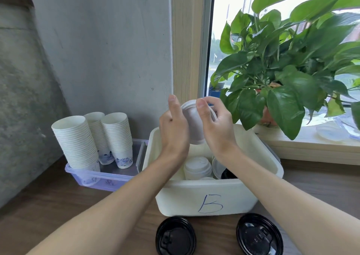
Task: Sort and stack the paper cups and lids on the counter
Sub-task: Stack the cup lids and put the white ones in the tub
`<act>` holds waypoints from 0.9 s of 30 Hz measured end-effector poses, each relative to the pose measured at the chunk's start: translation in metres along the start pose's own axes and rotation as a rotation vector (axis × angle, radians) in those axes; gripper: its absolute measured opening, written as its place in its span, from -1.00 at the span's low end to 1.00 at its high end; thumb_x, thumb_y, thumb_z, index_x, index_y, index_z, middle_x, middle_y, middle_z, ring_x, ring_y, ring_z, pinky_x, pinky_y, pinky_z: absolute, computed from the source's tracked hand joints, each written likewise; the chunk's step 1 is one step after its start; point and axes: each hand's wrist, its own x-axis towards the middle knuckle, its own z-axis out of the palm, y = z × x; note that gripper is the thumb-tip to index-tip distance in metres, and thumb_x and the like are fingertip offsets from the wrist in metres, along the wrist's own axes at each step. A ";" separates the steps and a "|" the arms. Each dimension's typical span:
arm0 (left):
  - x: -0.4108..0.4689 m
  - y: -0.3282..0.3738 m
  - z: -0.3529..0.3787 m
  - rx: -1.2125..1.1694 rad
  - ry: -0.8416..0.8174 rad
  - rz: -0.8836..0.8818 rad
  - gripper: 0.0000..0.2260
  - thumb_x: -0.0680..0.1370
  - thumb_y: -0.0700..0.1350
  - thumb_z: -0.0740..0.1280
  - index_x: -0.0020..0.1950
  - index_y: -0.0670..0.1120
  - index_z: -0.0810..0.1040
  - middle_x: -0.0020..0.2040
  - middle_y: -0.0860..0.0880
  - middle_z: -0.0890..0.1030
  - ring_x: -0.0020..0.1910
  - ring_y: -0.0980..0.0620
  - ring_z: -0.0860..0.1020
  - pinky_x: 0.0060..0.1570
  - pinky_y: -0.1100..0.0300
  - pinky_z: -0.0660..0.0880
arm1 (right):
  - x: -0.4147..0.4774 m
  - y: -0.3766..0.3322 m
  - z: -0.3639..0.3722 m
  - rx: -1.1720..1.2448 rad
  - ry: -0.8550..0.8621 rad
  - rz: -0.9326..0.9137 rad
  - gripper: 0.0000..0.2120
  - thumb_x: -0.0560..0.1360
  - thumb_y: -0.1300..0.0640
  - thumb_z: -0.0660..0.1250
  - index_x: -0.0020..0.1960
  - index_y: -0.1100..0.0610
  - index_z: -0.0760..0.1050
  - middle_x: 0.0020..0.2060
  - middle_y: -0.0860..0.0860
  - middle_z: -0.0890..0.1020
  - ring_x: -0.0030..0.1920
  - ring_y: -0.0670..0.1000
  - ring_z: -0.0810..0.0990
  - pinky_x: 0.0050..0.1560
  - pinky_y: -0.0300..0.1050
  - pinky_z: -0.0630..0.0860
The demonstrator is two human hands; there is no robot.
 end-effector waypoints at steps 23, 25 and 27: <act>-0.003 -0.004 0.001 0.194 -0.076 0.281 -0.59 0.58 0.15 -0.02 -0.31 -0.11 0.30 -0.37 0.04 0.36 -0.33 0.01 0.31 -0.29 0.05 0.28 | -0.002 0.003 0.002 0.034 0.102 -0.058 -0.62 0.36 -0.33 0.26 -0.15 -0.01 0.51 -0.31 -0.21 0.59 -0.24 -0.23 0.53 -0.19 -0.40 0.40; -0.004 -0.002 -0.001 0.247 -0.117 0.284 -0.60 0.58 0.19 -0.03 -0.30 -0.02 0.33 -0.37 0.09 0.41 -0.35 0.08 0.37 -0.28 0.09 0.31 | -0.001 0.004 0.000 0.046 0.091 -0.042 -0.61 0.35 -0.34 0.25 -0.13 -0.02 0.51 -0.28 -0.20 0.60 -0.21 -0.22 0.55 -0.16 -0.37 0.41; -0.003 -0.004 -0.009 0.293 -0.230 0.306 -0.56 0.59 0.28 -0.01 -0.08 0.03 0.52 -0.19 0.13 0.56 -0.19 0.22 0.51 -0.16 0.26 0.41 | -0.001 0.004 -0.003 0.070 0.081 -0.044 -0.63 0.35 -0.33 0.26 -0.09 -0.06 0.51 -0.23 -0.23 0.61 -0.15 -0.23 0.56 -0.11 -0.38 0.43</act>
